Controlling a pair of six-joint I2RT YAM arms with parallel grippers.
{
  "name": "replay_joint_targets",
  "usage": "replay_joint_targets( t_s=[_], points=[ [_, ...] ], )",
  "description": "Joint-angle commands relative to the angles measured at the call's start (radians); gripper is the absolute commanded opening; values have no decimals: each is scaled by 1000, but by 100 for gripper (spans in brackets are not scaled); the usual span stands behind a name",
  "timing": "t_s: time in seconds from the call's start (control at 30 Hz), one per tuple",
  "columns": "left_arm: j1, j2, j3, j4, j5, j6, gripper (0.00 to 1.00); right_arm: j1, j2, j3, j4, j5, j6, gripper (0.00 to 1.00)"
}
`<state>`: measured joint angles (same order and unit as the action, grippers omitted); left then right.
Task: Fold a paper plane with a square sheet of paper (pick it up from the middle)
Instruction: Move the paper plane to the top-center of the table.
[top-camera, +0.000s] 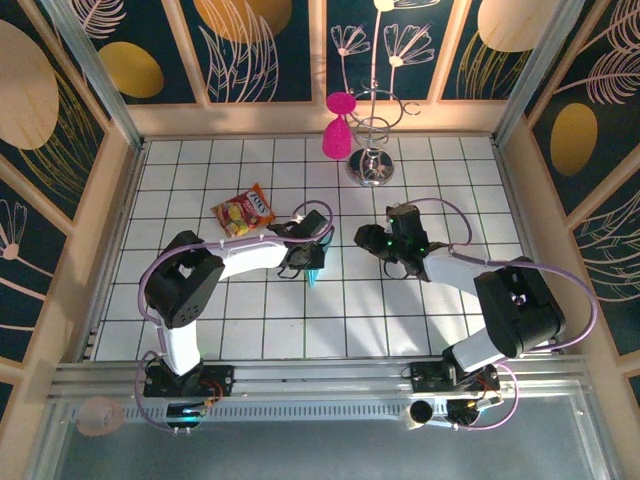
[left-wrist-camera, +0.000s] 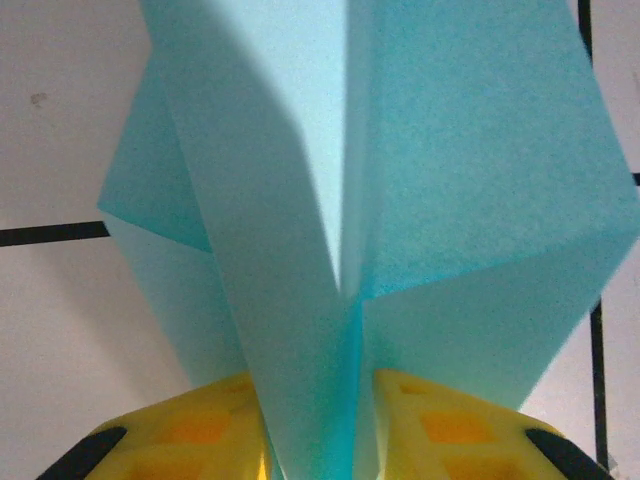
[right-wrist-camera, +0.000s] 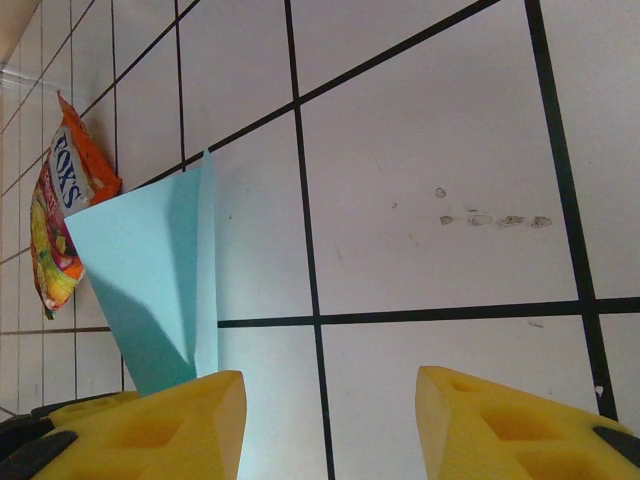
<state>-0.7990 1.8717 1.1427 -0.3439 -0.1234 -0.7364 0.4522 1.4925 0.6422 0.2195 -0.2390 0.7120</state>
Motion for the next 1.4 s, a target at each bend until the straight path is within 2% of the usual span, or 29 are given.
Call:
replay_joint_targets(
  t_s=[0.0,0.13,0.37,0.6,0.87,1.17,1.37],
  points=[
    [-5,18,19,-42,45,10,30,-7,0,-7,3,4,2,48],
    [-5,18,25,-37,60,7,24,-7,4,-9,3,1,3,48],
    [-5,11,33,-63,0,8,10,-7,2,-9,3,-2,5,48],
    [-3,5,68,-128,-138,28,8,-7,-5,-11,3,-2,6,48],
    [6,67,91,-117,-141,35,12,-7,-13,-24,11,-3,9,49],
    [4,83,84,-104,-121,17,29,-7,-16,-30,13,-3,10,49],
    [5,82,68,-84,-104,2,34,-7,-4,-29,20,-10,12,49]
  ],
)
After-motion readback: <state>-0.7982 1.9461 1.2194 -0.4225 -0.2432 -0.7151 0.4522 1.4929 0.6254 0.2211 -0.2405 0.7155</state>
